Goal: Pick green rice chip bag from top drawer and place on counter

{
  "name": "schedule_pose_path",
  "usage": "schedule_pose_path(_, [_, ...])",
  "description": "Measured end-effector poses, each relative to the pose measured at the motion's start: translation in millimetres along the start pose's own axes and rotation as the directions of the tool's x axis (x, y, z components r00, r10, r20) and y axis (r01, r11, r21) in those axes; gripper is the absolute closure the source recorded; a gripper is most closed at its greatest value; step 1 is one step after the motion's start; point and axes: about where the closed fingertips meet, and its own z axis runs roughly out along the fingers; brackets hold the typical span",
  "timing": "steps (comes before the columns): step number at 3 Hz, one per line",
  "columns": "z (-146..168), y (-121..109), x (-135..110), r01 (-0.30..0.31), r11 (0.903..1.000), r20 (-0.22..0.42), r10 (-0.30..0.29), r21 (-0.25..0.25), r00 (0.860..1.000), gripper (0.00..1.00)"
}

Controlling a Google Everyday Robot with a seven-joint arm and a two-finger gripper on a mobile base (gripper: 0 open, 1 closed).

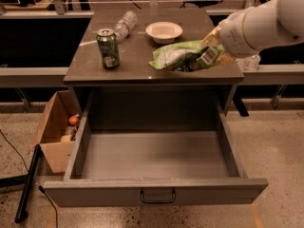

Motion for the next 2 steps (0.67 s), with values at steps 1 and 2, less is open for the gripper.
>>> schedule_pose_path(1, [36,-21,14,0.059,0.9982,-0.032,-0.059,-0.011,0.998,1.00])
schedule_pose_path(2, [75,-35,27,0.102,0.9942,-0.062,-0.104,-0.032,0.993,0.85])
